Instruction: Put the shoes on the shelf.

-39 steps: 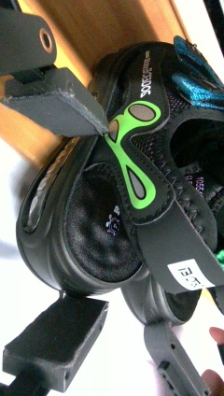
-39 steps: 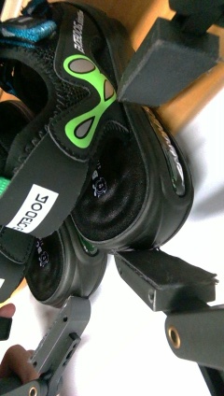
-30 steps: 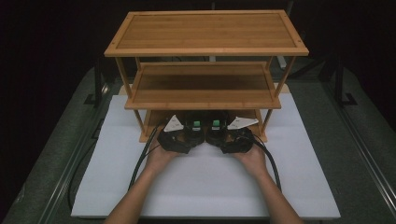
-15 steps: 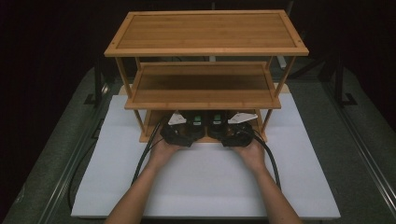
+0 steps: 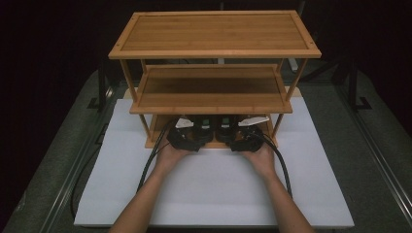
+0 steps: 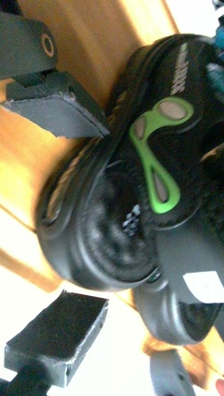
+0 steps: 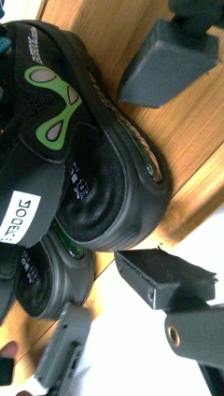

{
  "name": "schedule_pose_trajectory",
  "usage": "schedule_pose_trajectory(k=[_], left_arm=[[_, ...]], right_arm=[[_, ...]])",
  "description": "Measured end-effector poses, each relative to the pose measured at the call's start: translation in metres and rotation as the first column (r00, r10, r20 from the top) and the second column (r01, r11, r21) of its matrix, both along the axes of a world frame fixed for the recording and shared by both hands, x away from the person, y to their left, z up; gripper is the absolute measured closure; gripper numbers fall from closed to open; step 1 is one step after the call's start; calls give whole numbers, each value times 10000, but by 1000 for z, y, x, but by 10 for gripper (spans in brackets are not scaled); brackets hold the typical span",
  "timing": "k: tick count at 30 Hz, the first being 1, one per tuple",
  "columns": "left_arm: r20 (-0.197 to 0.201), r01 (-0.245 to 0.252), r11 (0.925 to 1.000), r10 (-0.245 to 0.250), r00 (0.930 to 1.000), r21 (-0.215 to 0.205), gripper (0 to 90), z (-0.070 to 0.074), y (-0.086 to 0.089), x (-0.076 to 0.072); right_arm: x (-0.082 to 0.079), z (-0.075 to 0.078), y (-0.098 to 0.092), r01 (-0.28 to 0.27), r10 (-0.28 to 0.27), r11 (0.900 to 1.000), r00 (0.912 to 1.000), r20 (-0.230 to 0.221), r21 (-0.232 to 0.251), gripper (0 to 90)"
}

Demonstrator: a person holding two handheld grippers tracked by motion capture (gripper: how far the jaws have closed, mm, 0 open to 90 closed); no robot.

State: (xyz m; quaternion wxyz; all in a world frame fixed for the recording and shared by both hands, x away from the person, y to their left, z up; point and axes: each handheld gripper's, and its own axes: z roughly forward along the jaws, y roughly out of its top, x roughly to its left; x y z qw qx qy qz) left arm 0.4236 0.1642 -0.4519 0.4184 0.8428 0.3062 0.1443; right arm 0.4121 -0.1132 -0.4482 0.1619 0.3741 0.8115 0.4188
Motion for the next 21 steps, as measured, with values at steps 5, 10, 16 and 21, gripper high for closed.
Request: schedule_pose_trajectory(k=[5,10,16,21], left_arm=[[-150,-176,9998,175,9997,-31,132,3,10,-14],[-440,-126,9999,125,9990,-1,43,12,24,-25],[-477,-84,9999,90,9988,136,10,23,44,-47],[-402,-10,9989,29,9992,474,10,30,61,-65]], right_arm=[[-11,7,-1,-158,163,9995,9997,-206,282,135],[-24,9,-6,-216,221,9996,9993,-316,175,110],[-40,14,-19,16,-21,9999,9995,-316,-158,46],[-59,20,-37,-6,6,10000,9997,-232,29,16]])
